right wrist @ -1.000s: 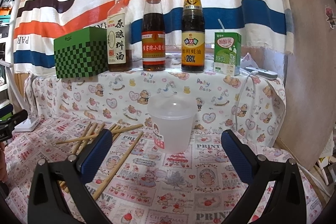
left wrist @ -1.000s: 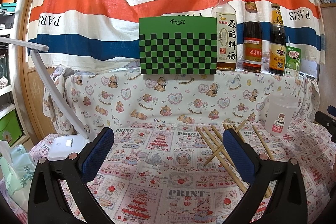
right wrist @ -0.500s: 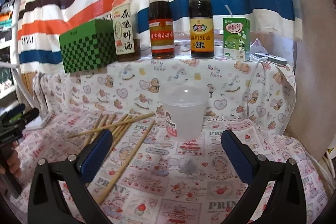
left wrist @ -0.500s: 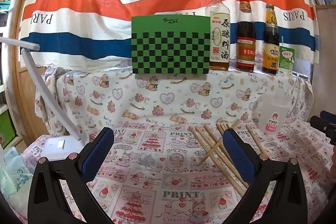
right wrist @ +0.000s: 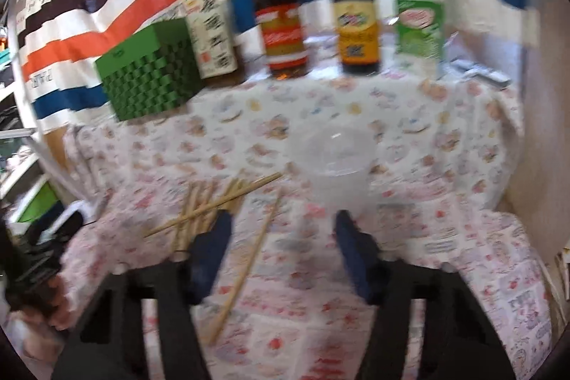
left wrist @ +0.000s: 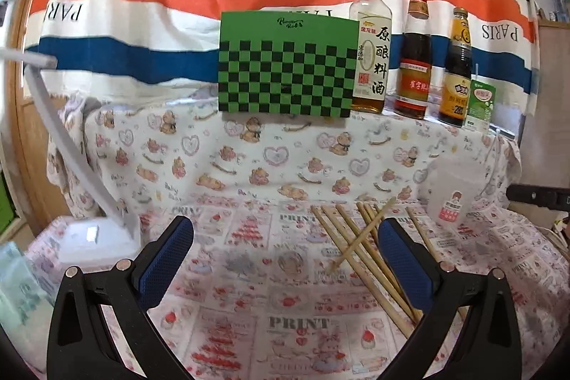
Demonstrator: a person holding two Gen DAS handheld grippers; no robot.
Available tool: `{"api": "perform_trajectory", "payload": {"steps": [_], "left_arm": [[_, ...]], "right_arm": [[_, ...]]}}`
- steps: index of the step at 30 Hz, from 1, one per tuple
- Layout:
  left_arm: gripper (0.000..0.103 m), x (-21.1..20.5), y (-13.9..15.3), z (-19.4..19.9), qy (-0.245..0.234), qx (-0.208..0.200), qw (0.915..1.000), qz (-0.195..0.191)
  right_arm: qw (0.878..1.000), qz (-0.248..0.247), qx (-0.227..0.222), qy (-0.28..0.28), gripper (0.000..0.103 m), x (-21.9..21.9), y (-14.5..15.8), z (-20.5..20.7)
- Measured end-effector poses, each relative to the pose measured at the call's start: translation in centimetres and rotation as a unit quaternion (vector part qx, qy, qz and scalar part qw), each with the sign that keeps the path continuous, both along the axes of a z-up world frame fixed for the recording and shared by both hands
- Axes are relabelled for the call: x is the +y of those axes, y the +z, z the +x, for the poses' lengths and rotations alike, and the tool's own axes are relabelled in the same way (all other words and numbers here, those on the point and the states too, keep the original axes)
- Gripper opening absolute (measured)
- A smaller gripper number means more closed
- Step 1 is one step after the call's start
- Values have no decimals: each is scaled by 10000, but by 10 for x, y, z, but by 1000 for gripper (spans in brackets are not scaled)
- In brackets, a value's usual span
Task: Organize utensils
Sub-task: 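Grasp a wooden chopstick with the right tool while the left tool grasps another chopstick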
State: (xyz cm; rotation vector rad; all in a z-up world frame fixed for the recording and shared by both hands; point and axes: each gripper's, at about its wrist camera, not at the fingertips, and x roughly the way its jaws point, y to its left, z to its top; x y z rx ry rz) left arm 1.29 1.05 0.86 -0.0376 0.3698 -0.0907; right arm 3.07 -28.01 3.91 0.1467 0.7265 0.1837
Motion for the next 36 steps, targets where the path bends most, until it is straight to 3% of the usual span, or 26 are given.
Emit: {"api": "perform_trajectory", "payload": {"steps": [2,5,7,11,13,14,18,25,31,35,36], "left_arm": [[103,-3,14,7,3,9,10000,-5],[103,-2,40,19,-196,-6,9985,-508],[103,-5,51,24,128,-101,9986,-504],[103,-6,38,28,171,-233,9965,-785],[100,-9,24,37,338,76,9973,-647],[99,-11,19,40,397,148,9976,-553],[99,-16,0,44,588,376,9969,-355],[99,-14,-18,53,927,548,9941,-123],[102,-5,-22,57,784,662,9936,-467],[102,-12,-27,62,867,816,9925,-291],[102,-15,-28,63,795,865,9928,-232]], "right_arm": [[9995,116,229,167,34,8,-4,7],[9985,205,425,268,22,20,-18,14],[9967,286,668,360,19,27,-34,18],[9898,134,1260,654,19,42,-67,16],[9886,-215,1330,673,19,53,-75,12],[9888,-341,1293,661,21,57,-76,10],[9895,-676,1153,557,49,67,-77,6],[9849,-945,1371,480,49,72,-93,11],[9862,-1090,1215,291,40,71,-95,8],[9853,-1168,1192,373,10,74,-93,5],[9851,-1191,1183,376,7,74,-93,4]]}}
